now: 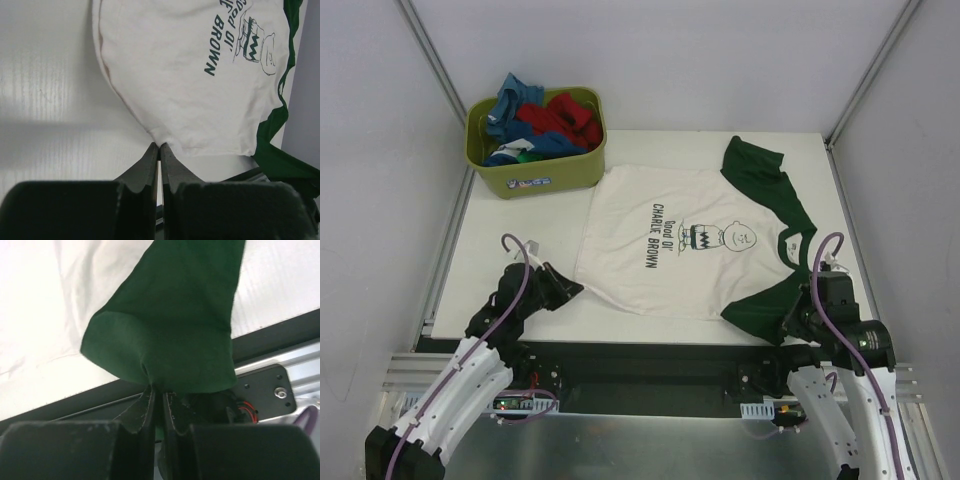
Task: Fold and stack the t-shirts
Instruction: Flatten out the tshirt, then fold the flattened tshirt in 1/3 of the way
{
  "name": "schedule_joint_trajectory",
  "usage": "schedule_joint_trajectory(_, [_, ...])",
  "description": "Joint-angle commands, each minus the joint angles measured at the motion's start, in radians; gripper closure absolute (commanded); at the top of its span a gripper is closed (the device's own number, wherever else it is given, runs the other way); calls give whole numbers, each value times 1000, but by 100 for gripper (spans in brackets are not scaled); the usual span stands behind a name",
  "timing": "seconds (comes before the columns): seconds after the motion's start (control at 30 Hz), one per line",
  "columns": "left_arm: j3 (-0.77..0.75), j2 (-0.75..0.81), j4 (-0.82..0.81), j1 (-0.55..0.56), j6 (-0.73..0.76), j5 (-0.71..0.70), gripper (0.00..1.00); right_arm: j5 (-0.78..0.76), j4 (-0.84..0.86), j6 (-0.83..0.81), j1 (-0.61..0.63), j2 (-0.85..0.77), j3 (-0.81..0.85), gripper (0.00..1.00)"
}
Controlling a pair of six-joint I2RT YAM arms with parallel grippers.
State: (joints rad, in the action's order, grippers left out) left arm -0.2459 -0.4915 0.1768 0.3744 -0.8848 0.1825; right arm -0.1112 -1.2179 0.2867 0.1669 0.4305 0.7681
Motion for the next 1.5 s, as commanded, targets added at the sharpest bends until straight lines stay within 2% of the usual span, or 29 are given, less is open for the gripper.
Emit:
schedule_joint_trajectory(0.0, [-35, 66, 177, 8, -89, -92, 100, -126, -80, 14, -3, 45, 108, 92])
schedule_joint_trajectory(0.1, [-62, 128, 345, 8, -131, -152, 100, -157, -133, 12, -3, 50, 145, 92])
schedule_joint_trajectory(0.23, [-102, 194, 464, 8, -132, -196, 100, -156, -216, 13, -3, 57, 177, 92])
schedule_joint_trajectory(0.4, [-121, 176, 486, 8, -134, -126, 100, -27, -219, -14, -3, 53, 137, 92])
schedule_joint_trajectory(0.47, [-121, 179, 490, 8, -134, -107, 100, -33, -224, -15, -3, 47, 131, 92])
schedule_joint_trajectory(0.57, [-127, 180, 489, 8, -135, -159, 100, -87, -207, -20, -3, 50, 128, 91])
schedule_joint_trajectory(0.7, [-220, 69, 463, 8, -94, -233, 100, -120, -142, -46, -6, 108, 132, 90])
schedule_joint_trajectory(0.87, [-285, -109, 322, 8, -33, -204, 100, -191, -59, -66, -3, 215, 177, 91])
schedule_joint_trajectory(1.0, [-325, -261, 213, 8, -16, -228, 100, -208, 111, -112, -3, 263, 201, 91])
schedule_joint_trajectory(1.1, [-369, -352, 190, 8, -5, -277, 100, -203, 200, -156, -3, 330, 221, 91])
schedule_joint_trajectory(1.47, [-536, -705, 101, 3, 47, -317, 100, -245, 268, -254, -12, 766, 408, 90])
